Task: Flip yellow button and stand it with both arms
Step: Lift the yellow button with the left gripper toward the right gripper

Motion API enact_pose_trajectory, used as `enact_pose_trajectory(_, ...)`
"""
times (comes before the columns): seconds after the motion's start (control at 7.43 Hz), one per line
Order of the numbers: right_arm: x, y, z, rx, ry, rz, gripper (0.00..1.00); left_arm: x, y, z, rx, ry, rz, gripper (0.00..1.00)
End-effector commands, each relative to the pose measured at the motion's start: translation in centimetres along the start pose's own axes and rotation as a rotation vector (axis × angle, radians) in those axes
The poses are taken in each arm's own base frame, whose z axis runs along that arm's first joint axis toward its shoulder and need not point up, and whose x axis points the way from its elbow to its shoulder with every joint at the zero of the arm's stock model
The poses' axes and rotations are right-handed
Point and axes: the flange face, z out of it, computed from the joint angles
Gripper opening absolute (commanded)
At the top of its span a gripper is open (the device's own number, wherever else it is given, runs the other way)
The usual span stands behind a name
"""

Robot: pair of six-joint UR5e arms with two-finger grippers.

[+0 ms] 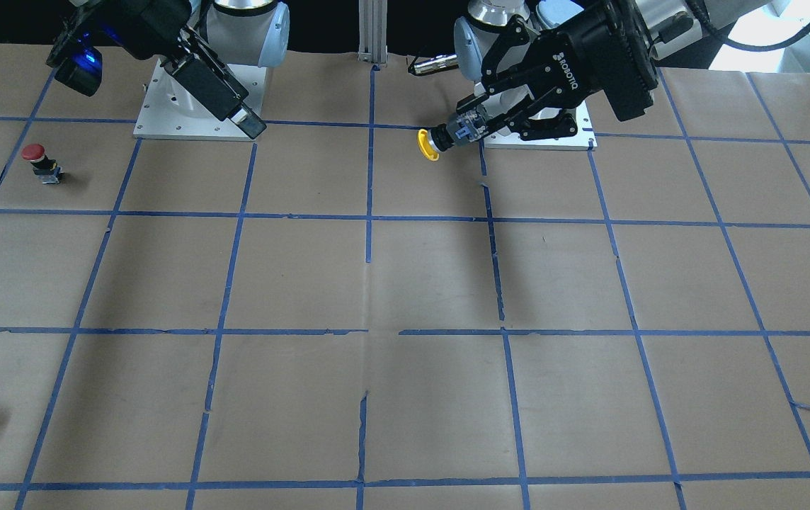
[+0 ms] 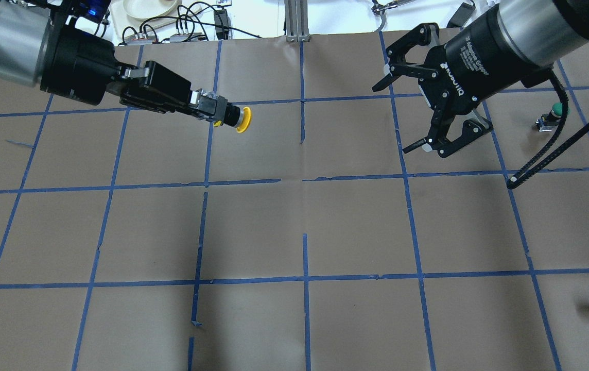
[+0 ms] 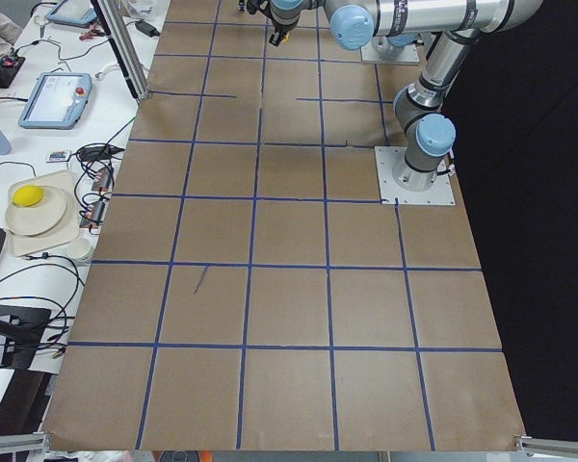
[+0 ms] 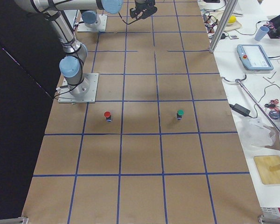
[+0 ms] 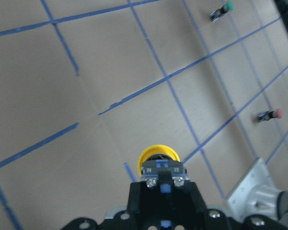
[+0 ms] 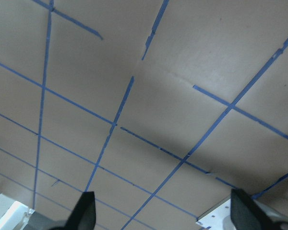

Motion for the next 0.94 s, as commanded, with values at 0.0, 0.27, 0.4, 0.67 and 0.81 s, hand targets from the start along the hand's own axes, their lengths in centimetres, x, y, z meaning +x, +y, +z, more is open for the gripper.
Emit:
enact_pose_trajectory(0.0, -1.2, 0.5, -0.5, -0.141, -0.117, 0.058, 1.00, 3.2, -0.3, 0.7, 0.064, 0.175, -0.132, 0.14)
enact_pose_trajectory(0.27, -1.9, 1.1, -0.3, -0.260, -0.168, 0.096, 1.00, 5.1, -0.3, 0.6, 0.094, 0.265, -0.201, 0.14)
enact_pose_trajectory(0.4, -2.6, 0.9, 0.0, -0.307, -0.192, 0.116, 0.99, 4.9, -0.6, 0.7, 0.103, 0.299, -0.213, 0.14)
enact_pose_trajectory(0.67, -3.5, 2.7, 0.0, -0.378, -0.222, 0.172, 0.99, 5.0, -1.0, 0.9, 0.116, 0.348, -0.230, 0.14)
enact_pose_trajectory(0.81, -3.8, 3.9, 0.3, -0.379, -0.227, 0.159, 0.99, 5.0, -1.0, 0.9, 0.116, 0.348, -0.230, 0.14)
